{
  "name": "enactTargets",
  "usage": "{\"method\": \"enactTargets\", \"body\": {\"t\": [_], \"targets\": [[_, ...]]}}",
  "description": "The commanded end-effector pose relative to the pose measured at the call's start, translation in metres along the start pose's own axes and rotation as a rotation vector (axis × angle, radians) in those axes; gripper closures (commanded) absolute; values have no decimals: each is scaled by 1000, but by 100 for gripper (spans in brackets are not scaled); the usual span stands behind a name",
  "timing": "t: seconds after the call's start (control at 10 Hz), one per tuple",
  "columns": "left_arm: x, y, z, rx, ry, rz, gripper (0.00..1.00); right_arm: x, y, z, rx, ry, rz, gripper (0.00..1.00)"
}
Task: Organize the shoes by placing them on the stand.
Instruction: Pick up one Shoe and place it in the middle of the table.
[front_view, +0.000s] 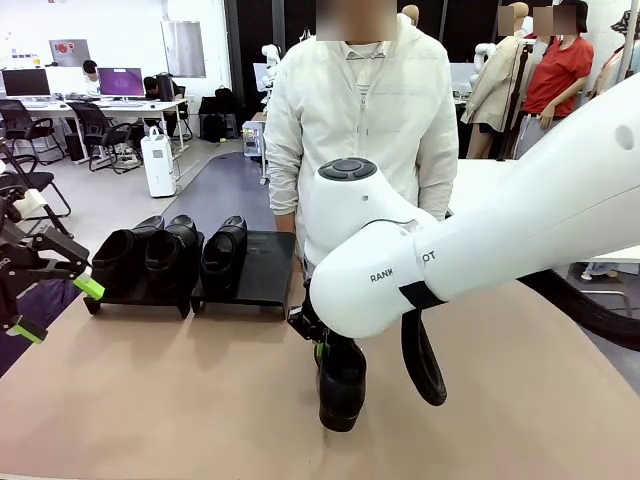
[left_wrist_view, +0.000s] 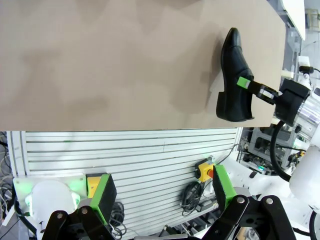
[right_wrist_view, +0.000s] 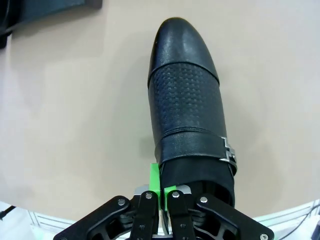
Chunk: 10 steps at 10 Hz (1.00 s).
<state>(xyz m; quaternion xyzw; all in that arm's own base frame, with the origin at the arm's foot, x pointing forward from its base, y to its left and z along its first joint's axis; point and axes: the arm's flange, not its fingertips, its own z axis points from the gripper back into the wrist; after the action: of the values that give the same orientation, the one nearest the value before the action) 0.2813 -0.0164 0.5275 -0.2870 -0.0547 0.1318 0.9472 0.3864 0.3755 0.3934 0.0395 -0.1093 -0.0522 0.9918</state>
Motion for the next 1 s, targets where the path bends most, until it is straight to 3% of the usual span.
{"method": "enactTargets", "body": {"t": [0.0,0.1,0.2,0.3,0.7,0.9], "targets": [[0,0,0,-21,-6,-1,0,3,2,0,22,14,34,100],[0,0,0,-21,-6,-1,0,3,1,0,25,12,49,100],[0,0,0,-21,-6,-1,0,4,0,0,31,10,50,41],[0,0,0,-21,-6,-1,0,4,-1,1,30,11,51,0],[0,0,0,-21,-6,-1,0,5,-22,22,94,23,89,0],[0,0,0,-21,-6,-1,0,19,-108,75,134,85,172,0]]}}
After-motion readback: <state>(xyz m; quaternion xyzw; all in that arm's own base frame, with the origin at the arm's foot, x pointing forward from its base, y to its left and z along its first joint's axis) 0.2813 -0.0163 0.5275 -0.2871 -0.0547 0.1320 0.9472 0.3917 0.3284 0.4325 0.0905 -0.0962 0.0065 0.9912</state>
